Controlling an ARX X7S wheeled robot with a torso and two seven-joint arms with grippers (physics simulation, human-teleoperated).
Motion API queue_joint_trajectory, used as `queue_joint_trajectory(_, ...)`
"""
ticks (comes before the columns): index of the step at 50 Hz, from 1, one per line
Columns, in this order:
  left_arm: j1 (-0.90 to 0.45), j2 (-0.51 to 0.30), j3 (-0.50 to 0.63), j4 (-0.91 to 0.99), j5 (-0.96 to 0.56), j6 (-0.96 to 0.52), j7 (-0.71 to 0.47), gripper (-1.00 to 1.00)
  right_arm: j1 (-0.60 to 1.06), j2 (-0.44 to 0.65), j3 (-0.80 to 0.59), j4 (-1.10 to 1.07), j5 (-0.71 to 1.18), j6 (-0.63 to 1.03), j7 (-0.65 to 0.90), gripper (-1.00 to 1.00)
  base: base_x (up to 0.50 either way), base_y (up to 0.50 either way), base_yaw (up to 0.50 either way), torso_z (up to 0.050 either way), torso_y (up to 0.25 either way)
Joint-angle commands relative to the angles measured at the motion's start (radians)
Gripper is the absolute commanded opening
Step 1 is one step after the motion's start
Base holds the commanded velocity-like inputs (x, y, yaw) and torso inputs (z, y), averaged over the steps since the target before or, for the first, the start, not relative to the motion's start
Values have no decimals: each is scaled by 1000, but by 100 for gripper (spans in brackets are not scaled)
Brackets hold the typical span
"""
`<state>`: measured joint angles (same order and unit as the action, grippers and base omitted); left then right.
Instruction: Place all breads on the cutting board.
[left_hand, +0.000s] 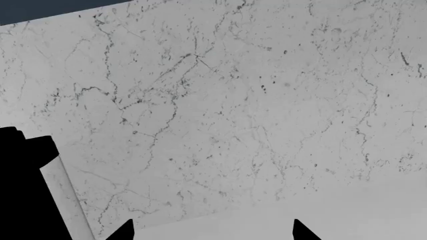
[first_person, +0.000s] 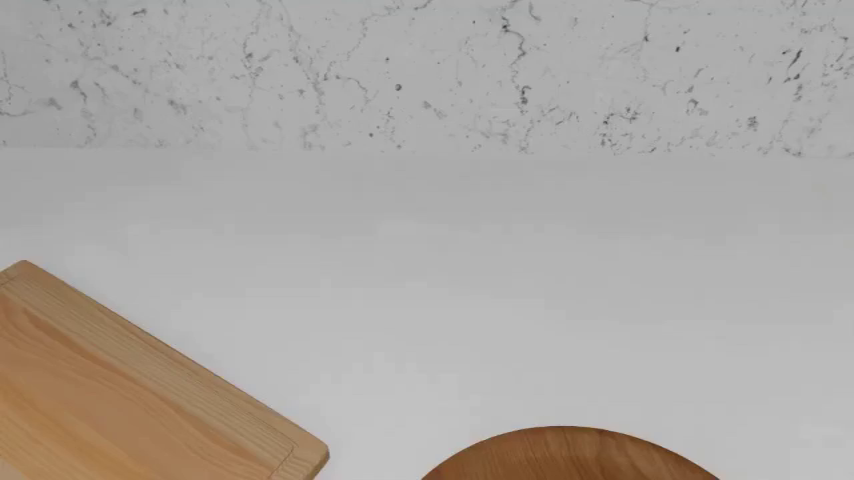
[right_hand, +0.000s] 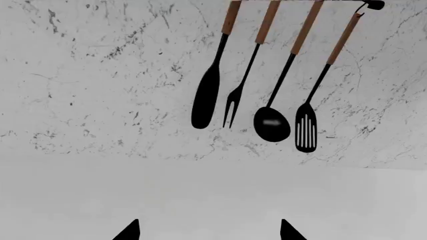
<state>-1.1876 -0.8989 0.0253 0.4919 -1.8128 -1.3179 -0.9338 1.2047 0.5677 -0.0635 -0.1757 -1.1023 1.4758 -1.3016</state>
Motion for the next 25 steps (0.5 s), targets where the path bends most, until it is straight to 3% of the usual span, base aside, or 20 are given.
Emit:
queue_joint_trajectory(1,-26,14,29,-4,5,4,-4,100,-8,66,90,158,-10,-81,14,100,0,0,0,0,0)
queue_joint_trajectory(6,-39,19,40,-5,14,4,0,100,41,102,102,280,-4,-75,32,100,0,0,0,0,0)
queue_joint_trajectory(13,31,50,30,5,195,19,139,100,97,157,33,397,-41,-74,5,100,0,0,0,0,0)
queue_joint_trajectory(22,4,1,33,24,14,34,2,100,209,228,-138,559,-180,14,-189,100,0,0,0,0,0)
queue_joint_trajectory(25,12,7,35,27,24,38,5,100,218,237,-151,580,-190,12,-201,100,0,0,0,0,0)
